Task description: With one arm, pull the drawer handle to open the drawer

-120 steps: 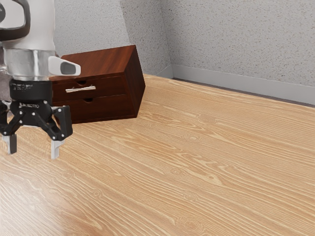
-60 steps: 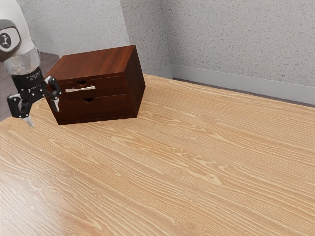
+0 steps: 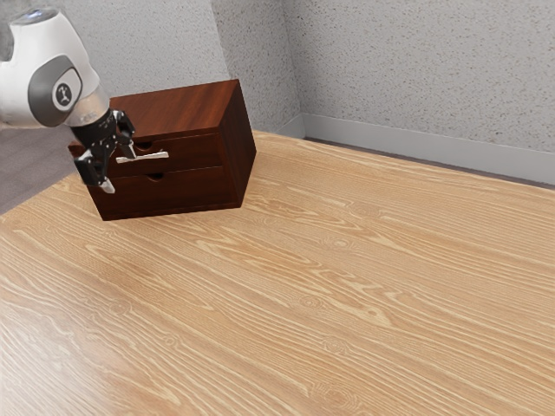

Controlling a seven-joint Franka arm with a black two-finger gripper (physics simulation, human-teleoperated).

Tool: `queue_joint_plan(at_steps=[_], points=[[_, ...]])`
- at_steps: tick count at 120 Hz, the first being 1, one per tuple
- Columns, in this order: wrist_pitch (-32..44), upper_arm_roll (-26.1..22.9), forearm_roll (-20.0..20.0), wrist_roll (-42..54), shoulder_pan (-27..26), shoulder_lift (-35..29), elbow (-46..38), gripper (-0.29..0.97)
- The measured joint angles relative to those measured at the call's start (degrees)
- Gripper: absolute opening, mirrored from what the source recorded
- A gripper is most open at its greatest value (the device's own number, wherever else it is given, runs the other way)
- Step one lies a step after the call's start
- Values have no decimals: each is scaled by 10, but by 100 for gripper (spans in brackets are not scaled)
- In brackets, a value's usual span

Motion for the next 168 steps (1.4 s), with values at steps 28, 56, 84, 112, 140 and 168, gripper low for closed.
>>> queue_joint_plan(at_steps=[28,56,84,112,140,168], points=[[67,2,-1,-58,2,20,1,68],[112,3,0,-96,6,50,14,68],[147,2,1,-118,7,62,17,68],[170,2,2,-133,8,68,16,67],[178,4,1,-140,8,63,10,39],[180,14,1,-143,7,59,6,22]])
